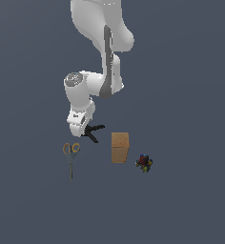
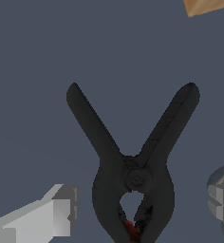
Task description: Pick up a designated object from a clutter of objects.
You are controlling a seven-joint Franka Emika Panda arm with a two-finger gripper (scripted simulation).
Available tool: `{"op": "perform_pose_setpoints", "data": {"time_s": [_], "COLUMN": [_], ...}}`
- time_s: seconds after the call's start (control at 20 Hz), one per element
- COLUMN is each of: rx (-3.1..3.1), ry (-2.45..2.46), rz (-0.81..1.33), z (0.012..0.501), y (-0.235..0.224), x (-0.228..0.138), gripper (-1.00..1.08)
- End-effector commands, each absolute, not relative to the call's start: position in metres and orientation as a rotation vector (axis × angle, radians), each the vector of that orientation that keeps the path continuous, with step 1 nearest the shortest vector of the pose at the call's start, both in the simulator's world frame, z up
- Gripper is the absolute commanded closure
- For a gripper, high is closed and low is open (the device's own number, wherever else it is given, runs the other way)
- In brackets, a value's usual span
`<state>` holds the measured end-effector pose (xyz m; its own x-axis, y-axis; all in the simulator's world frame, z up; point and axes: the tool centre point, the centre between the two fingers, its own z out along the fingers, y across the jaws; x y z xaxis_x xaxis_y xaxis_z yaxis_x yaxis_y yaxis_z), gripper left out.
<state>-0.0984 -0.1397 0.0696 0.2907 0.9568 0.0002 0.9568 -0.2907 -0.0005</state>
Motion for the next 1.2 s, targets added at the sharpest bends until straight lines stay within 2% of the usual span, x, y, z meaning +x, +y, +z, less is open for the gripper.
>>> {"op": "perform_pose_setpoints", "data": {"time_s": [0.0, 0.9, 0.95, 1.15], "rx": [-2.523, -2.521, -2.521, -2.521], "ry": [-1.871, -1.875, -1.875, -1.875], "rz": [0.000, 0.000, 0.000, 0.000], "z": [0.069, 0.020, 0.020, 0.020], "y": [-0.140, -0.140, -0.140, -0.140], "x": [-0.098, -0.099, -0.099, -0.099], "gripper": [-0.92, -0.92, 1.08, 1.08]}}
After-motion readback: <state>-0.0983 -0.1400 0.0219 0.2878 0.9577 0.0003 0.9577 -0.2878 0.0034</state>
